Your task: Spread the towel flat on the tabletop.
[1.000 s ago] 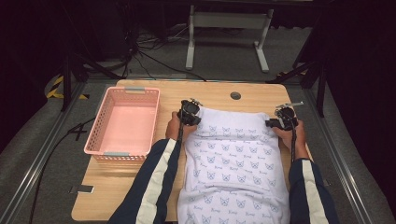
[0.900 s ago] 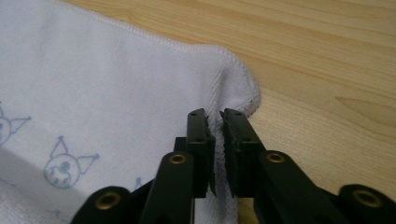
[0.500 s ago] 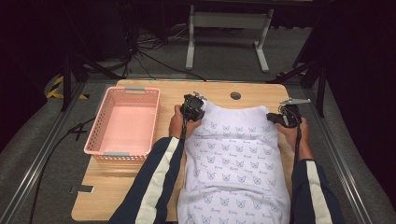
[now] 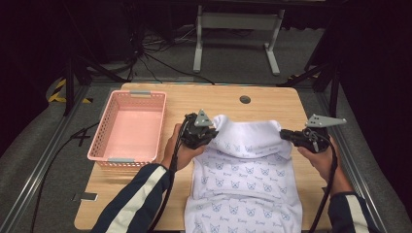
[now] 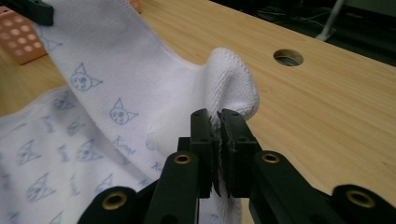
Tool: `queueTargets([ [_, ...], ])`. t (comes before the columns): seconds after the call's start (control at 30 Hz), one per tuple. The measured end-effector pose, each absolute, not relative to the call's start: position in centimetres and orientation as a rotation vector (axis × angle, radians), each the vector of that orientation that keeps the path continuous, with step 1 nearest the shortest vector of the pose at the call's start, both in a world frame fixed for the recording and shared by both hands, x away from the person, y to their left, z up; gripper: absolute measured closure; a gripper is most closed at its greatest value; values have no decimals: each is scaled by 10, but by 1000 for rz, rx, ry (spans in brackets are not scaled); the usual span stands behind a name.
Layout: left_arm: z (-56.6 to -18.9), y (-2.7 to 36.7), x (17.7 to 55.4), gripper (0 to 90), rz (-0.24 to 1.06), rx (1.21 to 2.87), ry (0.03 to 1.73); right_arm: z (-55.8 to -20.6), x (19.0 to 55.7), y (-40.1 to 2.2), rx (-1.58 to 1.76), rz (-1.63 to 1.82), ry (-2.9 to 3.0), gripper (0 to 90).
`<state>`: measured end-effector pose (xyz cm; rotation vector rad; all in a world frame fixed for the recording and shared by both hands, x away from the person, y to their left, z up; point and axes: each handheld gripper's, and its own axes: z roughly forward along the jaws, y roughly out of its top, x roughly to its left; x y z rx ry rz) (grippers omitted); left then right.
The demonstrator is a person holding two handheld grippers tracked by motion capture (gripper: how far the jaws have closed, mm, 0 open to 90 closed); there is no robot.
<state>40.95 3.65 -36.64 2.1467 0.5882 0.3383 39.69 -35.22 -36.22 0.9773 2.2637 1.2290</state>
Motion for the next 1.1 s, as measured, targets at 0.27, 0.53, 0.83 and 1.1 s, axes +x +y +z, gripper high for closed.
queueTargets([
  [0.27,-385,49,361,850,267,2190,450,-368,341,-357,833,1308,2368,840],
  [0.53,-427,48,313,846,157,2339,337,-398,289,-352,679,1229,2626,836],
  [0.83,-454,50,327,850,210,2454,421,-446,284,-344,798,977,2746,831],
  [1.1,-454,32,380,854,348,2434,567,-449,336,-341,880,896,2570,835],
])
